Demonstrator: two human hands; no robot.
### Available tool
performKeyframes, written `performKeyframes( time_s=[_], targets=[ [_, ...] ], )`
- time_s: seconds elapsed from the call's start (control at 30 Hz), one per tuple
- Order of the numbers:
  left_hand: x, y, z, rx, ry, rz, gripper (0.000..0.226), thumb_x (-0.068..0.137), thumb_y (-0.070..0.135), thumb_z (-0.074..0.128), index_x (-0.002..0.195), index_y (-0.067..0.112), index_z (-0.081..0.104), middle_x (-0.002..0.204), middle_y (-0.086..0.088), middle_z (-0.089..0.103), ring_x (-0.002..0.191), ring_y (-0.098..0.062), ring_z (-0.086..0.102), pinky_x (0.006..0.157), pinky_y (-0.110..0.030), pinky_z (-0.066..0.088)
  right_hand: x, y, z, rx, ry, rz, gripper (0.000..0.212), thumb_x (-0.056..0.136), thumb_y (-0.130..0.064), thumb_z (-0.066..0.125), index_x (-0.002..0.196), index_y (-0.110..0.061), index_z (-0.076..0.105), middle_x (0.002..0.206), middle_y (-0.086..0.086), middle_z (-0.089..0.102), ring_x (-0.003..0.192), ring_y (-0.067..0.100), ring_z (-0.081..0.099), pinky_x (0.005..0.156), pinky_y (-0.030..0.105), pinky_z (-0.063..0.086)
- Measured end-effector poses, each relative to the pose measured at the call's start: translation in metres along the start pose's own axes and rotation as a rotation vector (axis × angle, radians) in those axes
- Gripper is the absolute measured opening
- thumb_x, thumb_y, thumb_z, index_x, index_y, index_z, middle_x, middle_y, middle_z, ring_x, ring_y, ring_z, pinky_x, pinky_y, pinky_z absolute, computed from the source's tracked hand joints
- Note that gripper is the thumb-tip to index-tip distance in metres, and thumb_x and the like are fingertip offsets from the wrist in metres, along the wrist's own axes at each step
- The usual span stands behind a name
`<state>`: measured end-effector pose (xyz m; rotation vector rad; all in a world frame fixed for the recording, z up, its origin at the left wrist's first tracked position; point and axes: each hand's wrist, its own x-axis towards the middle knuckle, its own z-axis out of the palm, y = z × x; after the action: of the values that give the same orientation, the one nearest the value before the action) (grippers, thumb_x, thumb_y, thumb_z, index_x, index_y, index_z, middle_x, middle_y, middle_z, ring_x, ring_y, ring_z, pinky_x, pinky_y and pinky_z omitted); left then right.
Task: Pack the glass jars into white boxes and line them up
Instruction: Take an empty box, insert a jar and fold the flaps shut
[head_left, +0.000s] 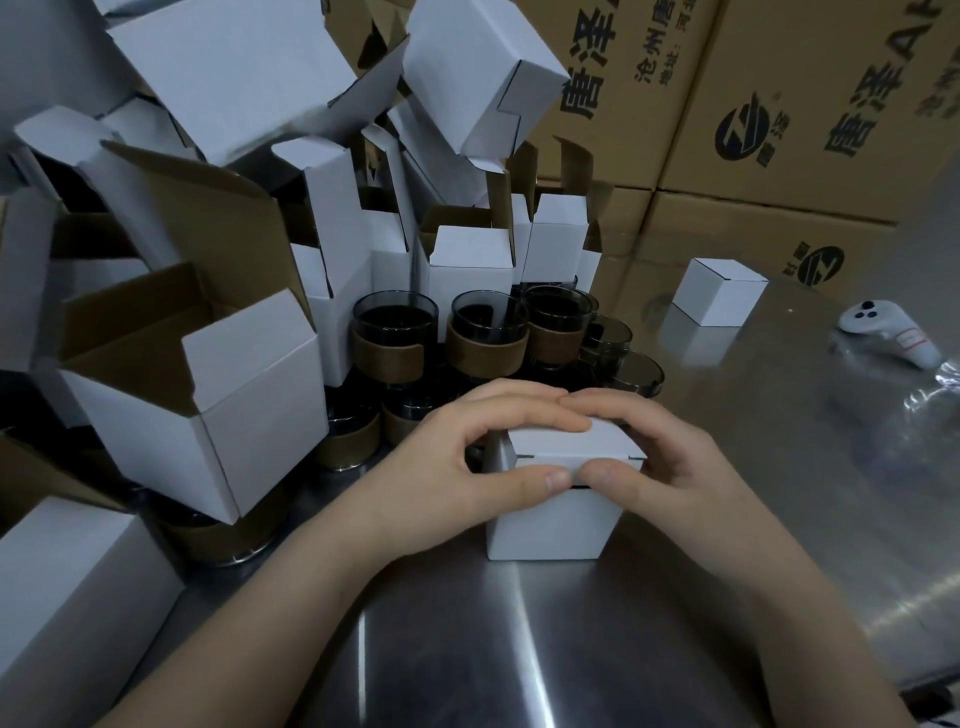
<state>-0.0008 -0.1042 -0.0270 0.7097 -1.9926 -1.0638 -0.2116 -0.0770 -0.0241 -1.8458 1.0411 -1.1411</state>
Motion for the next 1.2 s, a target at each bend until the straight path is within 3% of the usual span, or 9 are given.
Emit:
performKeyframes(
  time_s=[0.23,0.4,0.53,0.6,0.73,0.93,1.07,1.13,1.2],
  targets=[
    [-0.001,0.002,-0.001,-0.022,-0.007,-0.029,0.029,0.084,0.025,0.071,0.113,0.026,0.072,0.134,0.013,0.054,0.128,0.0,0.048,0.102,-0.016,0.04,0.003,-0.002,-0.008,0.008,-0.151,0.109,0.038,0.082,-0.02,0.071,0.118,-0.02,0.058,0.125,-0.013,0.059,0.114,0.007,0.06,0.086,0.023,0.051],
    [-0.002,0.005,0.001,-0.019,0.005,-0.049,0.025,0.084,0.02,0.073,0.108,0.021,0.073,0.132,0.009,0.052,0.122,0.002,0.051,0.095,-0.01,0.039,0.02,-0.017,-0.022,-0.173,-0.305,0.234,0.041,0.075,-0.055,0.068,0.112,-0.038,0.059,0.117,0.004,0.064,0.094,0.029,0.065,0.072,0.044,0.055],
    [-0.002,0.007,0.0,-0.102,-0.004,-0.102,0.027,0.08,0.025,0.064,0.105,0.02,0.074,0.13,0.014,0.051,0.121,0.002,0.051,0.097,-0.014,0.041,0.039,-0.028,-0.03,-0.229,-0.371,0.267,0.044,0.069,-0.056,0.072,0.11,-0.04,0.062,0.102,-0.009,0.066,0.07,0.012,0.058,0.063,0.027,0.051],
    [-0.002,0.008,-0.002,-0.121,-0.02,-0.133,0.028,0.079,0.024,0.062,0.105,0.022,0.074,0.131,0.018,0.05,0.122,0.003,0.05,0.097,-0.016,0.042,0.045,-0.031,-0.03,-0.221,-0.438,0.29,0.05,0.069,-0.049,0.076,0.115,-0.04,0.06,0.113,-0.018,0.063,0.073,0.007,0.061,0.066,0.025,0.053],
    [-0.002,0.008,-0.005,-0.069,-0.047,-0.147,0.031,0.078,0.024,0.065,0.108,0.025,0.072,0.133,0.019,0.046,0.121,0.005,0.049,0.098,-0.017,0.043,0.048,-0.027,-0.026,-0.18,-0.461,0.329,0.05,0.073,-0.031,0.079,0.119,-0.033,0.058,0.117,-0.011,0.064,0.102,0.019,0.068,0.088,0.051,0.055],
    [0.0,0.009,-0.005,-0.076,-0.069,-0.181,0.032,0.077,0.025,0.065,0.109,0.028,0.07,0.132,0.019,0.044,0.119,0.006,0.048,0.097,-0.017,0.045,0.045,-0.026,-0.024,-0.156,-0.439,0.318,0.054,0.068,-0.037,0.081,0.117,-0.033,0.059,0.118,-0.008,0.064,0.104,0.03,0.066,0.087,0.064,0.05],
    [-0.002,0.007,-0.006,-0.063,-0.058,-0.173,0.036,0.077,0.026,0.067,0.112,0.032,0.065,0.133,0.016,0.043,0.121,0.003,0.046,0.095,-0.011,0.041,0.04,-0.025,-0.024,-0.222,-0.414,0.305,0.045,0.077,-0.041,0.079,0.117,-0.042,0.059,0.119,-0.006,0.06,0.102,0.028,0.063,0.083,0.054,0.055],
    [-0.001,0.006,-0.007,-0.071,-0.053,-0.18,0.039,0.076,0.028,0.069,0.113,0.037,0.06,0.131,0.013,0.045,0.12,-0.003,0.048,0.097,-0.019,0.045,0.035,-0.029,-0.026,-0.378,-0.421,0.237,0.048,0.076,-0.056,0.07,0.121,-0.049,0.054,0.124,-0.022,0.05,0.103,0.007,0.057,0.085,0.033,0.052],
    [-0.002,0.005,-0.008,-0.104,-0.051,-0.187,0.044,0.076,0.029,0.071,0.115,0.041,0.053,0.125,0.01,0.05,0.115,-0.011,0.053,0.095,-0.033,0.05,0.032,-0.035,-0.024,-0.531,-0.426,0.172,0.063,0.07,-0.072,0.065,0.127,-0.051,0.048,0.125,-0.035,0.039,0.116,-0.009,0.044,0.092,0.017,0.043]
  ],
)
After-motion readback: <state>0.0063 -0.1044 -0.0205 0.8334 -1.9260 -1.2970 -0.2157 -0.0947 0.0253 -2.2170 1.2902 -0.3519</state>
